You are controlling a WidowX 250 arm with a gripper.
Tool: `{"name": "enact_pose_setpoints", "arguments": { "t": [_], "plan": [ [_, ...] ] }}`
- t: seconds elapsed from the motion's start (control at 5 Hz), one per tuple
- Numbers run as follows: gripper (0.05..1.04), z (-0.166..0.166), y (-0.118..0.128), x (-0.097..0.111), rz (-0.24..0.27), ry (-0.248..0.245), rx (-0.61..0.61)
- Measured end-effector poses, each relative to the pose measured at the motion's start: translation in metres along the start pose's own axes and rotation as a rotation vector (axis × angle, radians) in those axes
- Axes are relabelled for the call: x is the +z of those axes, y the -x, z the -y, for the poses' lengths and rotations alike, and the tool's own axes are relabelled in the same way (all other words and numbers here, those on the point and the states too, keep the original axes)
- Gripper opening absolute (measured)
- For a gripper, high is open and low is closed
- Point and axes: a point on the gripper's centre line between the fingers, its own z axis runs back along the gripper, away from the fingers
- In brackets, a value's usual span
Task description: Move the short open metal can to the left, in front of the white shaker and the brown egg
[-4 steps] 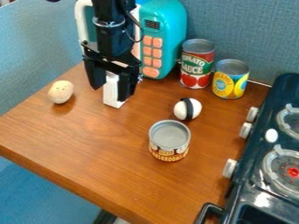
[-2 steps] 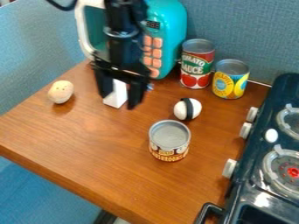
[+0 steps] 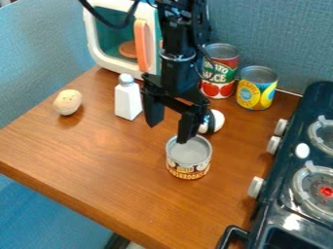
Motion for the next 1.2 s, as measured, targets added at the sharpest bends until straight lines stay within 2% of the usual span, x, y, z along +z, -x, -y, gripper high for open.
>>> {"name": "enact_pose_setpoints", "arguments": {
  "t": [0.2, 0.4, 0.6, 0.8, 1.0, 1.2],
  "plan": [
    [1.001, 0.010, -0.010, -0.013, 0.037, 0.040, 0.036],
    [1.001, 0.020, -0.017, -0.022, 0.058, 0.059, 0.049],
    [1.001, 0.031, -0.021, -0.023, 0.089, 0.060, 0.030],
    [1.001, 0.039, -0.022, -0.024, 0.094, 0.062, 0.027],
    [1.001, 0.039, -0.017, -0.030, 0.071, 0.063, 0.036],
    [1.001, 0.039, -0.014, -0.044, 0.021, 0.063, 0.043]
  ]
}}
